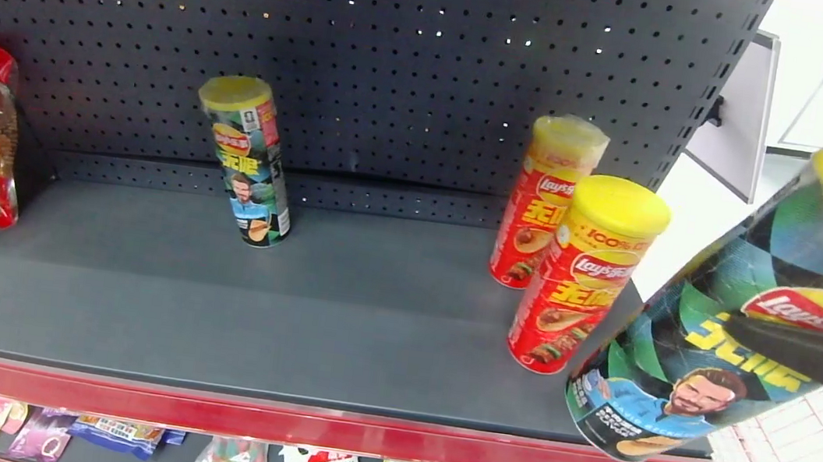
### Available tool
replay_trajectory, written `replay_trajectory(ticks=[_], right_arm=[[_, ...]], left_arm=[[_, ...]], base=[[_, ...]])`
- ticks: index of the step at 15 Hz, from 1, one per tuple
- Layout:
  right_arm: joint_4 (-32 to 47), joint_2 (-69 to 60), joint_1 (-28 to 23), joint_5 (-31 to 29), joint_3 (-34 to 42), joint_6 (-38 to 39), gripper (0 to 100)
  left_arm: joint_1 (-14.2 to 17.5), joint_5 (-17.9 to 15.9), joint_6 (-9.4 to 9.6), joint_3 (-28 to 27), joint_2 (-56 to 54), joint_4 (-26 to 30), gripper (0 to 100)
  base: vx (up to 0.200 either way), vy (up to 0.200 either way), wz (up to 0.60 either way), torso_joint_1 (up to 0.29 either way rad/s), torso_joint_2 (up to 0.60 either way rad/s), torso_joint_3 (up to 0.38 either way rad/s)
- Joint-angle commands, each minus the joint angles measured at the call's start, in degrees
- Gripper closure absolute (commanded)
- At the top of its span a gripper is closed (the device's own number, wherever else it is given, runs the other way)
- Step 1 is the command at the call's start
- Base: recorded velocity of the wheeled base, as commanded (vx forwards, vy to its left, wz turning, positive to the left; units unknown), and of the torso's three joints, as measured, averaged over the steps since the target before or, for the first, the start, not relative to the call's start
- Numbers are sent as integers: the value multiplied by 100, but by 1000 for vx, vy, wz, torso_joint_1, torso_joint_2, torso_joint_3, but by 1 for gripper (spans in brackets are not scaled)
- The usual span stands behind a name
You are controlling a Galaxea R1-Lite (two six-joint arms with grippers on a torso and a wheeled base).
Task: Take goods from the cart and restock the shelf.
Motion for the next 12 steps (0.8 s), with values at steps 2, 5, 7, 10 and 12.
replay_trajectory(ticks=[2, 5, 7, 10, 12], right_arm=[[3, -246, 97, -10, 236, -1, 100], [3, -202, 97, -10, 236, -1, 100], [3, -184, 97, -10, 245, -1, 100], [3, -184, 88, -19, 254, -1, 100], [3, -184, 70, -19, 254, -1, 100]], left_arm=[[2, -6, 1, 0, 7, -1, 0], [2, -6, 1, 0, 7, -1, 0], [2, -6, 1, 0, 7, -1, 0], [2, -6, -8, 0, 7, -1, 0], [2, -6, -8, 0, 7, -1, 0]], base=[[0, 200, 0, 2, 5, 2], [0, 200, 0, 4, 1, 2], [0, 200, 0, 7, 0, 5], [0, 200, 0, 2, 2, 6], [0, 200, 0, 5, 0, 0]])
